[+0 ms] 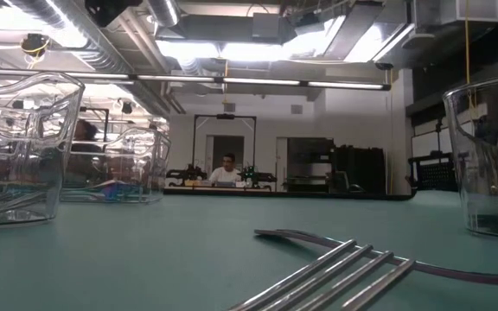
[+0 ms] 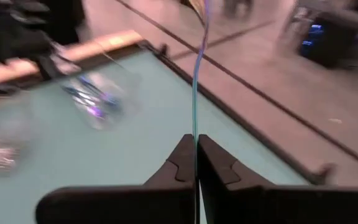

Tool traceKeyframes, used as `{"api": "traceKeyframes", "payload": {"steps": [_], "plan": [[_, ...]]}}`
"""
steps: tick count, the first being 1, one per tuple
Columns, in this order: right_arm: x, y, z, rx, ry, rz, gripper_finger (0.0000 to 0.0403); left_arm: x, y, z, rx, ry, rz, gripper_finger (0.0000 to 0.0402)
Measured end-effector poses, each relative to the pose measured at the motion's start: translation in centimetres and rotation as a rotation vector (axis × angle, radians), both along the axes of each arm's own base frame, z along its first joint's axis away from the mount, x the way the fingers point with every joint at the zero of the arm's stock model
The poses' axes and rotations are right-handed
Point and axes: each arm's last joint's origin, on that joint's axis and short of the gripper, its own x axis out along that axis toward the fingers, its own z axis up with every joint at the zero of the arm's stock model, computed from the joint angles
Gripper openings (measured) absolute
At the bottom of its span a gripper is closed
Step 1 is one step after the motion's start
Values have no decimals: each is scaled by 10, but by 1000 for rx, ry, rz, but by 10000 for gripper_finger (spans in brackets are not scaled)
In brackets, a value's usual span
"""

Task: Sort silverware by color (type)
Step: Put the right blue fork into the top transparent bin

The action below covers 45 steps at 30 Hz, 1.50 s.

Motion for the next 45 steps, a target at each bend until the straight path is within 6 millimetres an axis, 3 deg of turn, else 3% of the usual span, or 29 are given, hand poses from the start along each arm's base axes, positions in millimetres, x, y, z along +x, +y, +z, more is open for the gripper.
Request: {"api": "traceKeyframes", "payload": {"steps": [12, 20, 32, 45], "plan": [[41, 21, -80, 55, -504, 319, 0, 9, -1, 16, 15, -185, -8, 97], [80, 18, -105, 38, -732, 575, 0, 21, -5, 25, -16, -317, 12, 97], [143, 24, -112, -60, -759, 755, 0, 57, -16, 22, -15, -457, -1, 97], [153, 27, -101, -117, -801, 757, 0, 61, -19, 31, -21, -566, -51, 97]]}}
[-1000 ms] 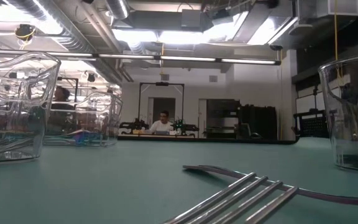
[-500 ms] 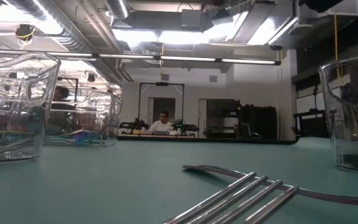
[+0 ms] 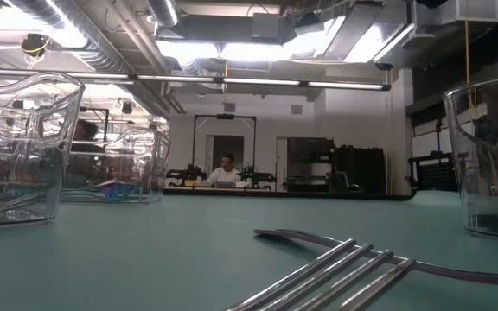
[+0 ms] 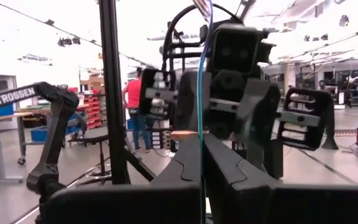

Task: Sort silverware by color (type)
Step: Put the right blue fork into the top transparent bin

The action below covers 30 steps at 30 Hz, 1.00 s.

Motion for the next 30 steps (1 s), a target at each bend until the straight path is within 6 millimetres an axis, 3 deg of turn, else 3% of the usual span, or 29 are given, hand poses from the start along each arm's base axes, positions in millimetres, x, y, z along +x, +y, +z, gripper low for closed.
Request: {"api": "traceKeyframes", "payload": {"steps": [10, 30], "plan": [[0, -1, 0, 15, 2, -43, 0, 1, -1, 4, 105, -59, -10, 97], [0, -1, 0, 19, 8, -42, 0, 14, 0, 1, 136, -103, 13, 97]]}}
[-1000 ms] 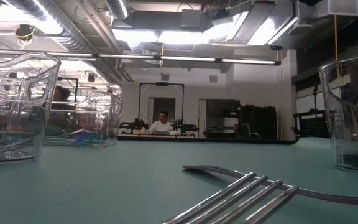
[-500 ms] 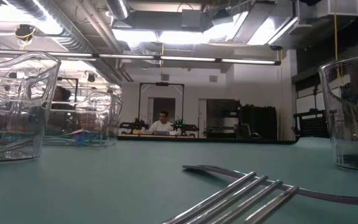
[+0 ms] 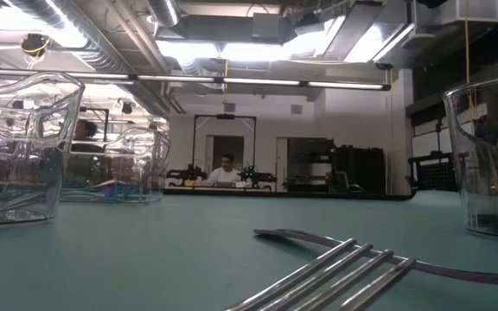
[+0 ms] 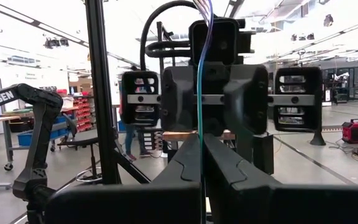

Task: Sort silverware by color (type)
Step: Put the right blue fork into the top transparent bin

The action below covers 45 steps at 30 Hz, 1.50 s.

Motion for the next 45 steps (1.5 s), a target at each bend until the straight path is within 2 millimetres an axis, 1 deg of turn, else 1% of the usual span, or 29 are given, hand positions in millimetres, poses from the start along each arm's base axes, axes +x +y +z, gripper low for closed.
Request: {"api": "traceKeyframes", "payload": {"steps": [11, 17, 22, 30, 40, 43, 45], "plan": [[0, 0, 0, 2, 2, -7, 0, 1, 6, 2, -7, -22, 25, 97], [1, -2, -3, 12, 34, -66, 0, 2, 9, 2, -6, -23, 32, 93], [1, -2, -3, 13, 38, -73, 0, 2, 9, 2, -6, -23, 30, 70], [1, -2, -3, 12, 38, -73, 0, 2, 9, 2, -6, -21, 24, 8], [1, -2, -3, 13, 38, -72, 3, 2, 9, 2, -7, -20, 25, 3], [1, -2, -3, 13, 38, -72, 18, 2, 9, 2, -7, -18, 27, 2], [1, -2, -3, 13, 38, -71, 38, 2, 9, 1, -7, -12, 30, 2]]}}
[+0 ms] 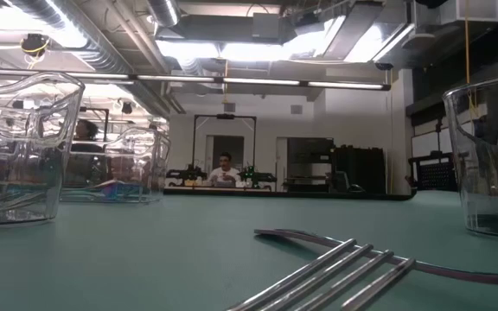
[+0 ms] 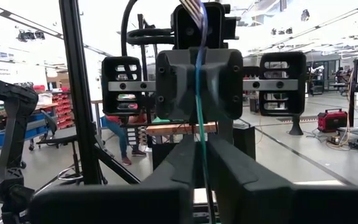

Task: Sort silverware by color (type)
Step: Put the right blue fork into the top transparent bin

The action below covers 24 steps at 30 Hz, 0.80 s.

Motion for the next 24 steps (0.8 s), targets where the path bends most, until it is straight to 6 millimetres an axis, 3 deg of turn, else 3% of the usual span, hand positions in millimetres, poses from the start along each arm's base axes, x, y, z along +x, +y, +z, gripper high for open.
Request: {"api": "traceKeyframes", "payload": {"steps": [7, 12, 17, 24], "plan": [[-1, 0, -1, -9, 33, 0, 132, -2, 0, -3, -17, 44, -4, 1], [-11, -3, 4, -44, 157, -1, 172, -17, 3, 0, -89, 115, -53, 1], [-27, -8, 8, -84, 312, -29, 186, -47, 13, 11, -138, 178, -69, 1], [-34, -10, 9, -101, 373, -34, 186, -95, 39, 38, -152, 266, 7, 0]]}}
